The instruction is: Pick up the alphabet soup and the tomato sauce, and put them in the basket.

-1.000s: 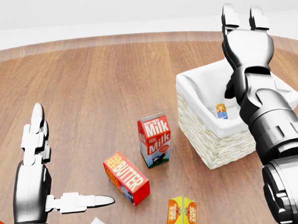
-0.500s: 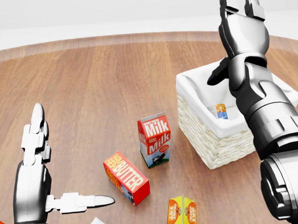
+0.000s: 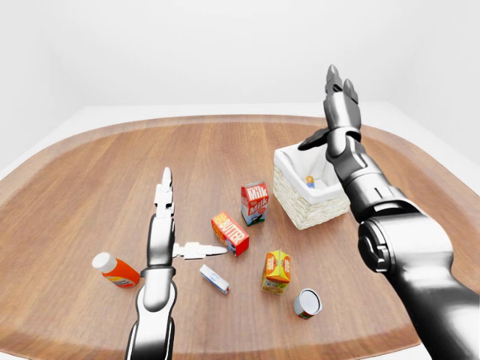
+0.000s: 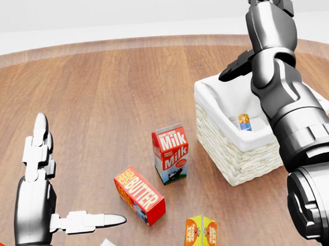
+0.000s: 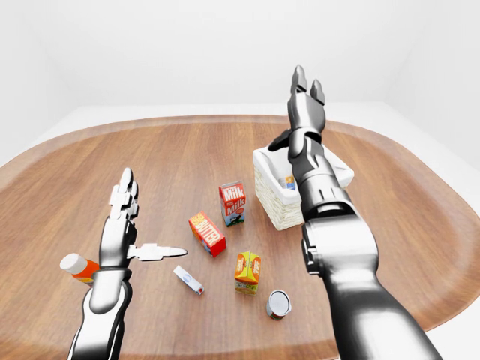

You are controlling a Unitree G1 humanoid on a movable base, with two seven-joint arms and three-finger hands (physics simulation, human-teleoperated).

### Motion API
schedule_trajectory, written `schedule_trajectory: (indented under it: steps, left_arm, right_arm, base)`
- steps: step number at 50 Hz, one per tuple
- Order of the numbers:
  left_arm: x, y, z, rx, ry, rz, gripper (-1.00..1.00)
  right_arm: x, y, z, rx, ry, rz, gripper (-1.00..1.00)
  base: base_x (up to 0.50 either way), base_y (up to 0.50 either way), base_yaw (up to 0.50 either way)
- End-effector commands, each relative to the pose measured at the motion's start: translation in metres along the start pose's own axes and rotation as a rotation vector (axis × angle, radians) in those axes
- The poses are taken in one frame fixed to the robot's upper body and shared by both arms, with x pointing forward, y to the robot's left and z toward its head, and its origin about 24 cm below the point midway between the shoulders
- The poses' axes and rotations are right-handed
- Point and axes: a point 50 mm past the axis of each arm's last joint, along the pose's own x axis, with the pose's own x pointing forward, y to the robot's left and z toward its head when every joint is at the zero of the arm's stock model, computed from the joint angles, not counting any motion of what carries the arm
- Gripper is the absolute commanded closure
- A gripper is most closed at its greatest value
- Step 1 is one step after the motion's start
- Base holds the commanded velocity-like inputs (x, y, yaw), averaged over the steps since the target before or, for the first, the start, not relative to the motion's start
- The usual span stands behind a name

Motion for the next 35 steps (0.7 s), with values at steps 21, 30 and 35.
schedule_trajectory:
  steps: [21, 30, 35]
  left_arm:
    - [0.001, 0.001, 0.003, 0.006, -0.012, 0.001, -1.00]
    - [0.000, 0.001, 0.003, 0.008, -0.012, 0.000, -1.00]
    - [0.000, 0.001, 0.002, 0.008, -0.009, -0.001, -1.00]
  right_arm:
    - [-0.005, 0.002, 0.000, 0.226, 0.019, -0.020, -1.00]
    - [-0.012, -0.002, 0.013, 0.293, -0.076, -0.026, -1.00]
    - [-0.018, -0.008, 0.022, 0.337, -0.139, -0.034, -1.00]
  base:
    - [0.00, 0.00, 0.00]
    - [0.00, 0.00, 0.00]
    - [0.00, 0.00, 0.00]
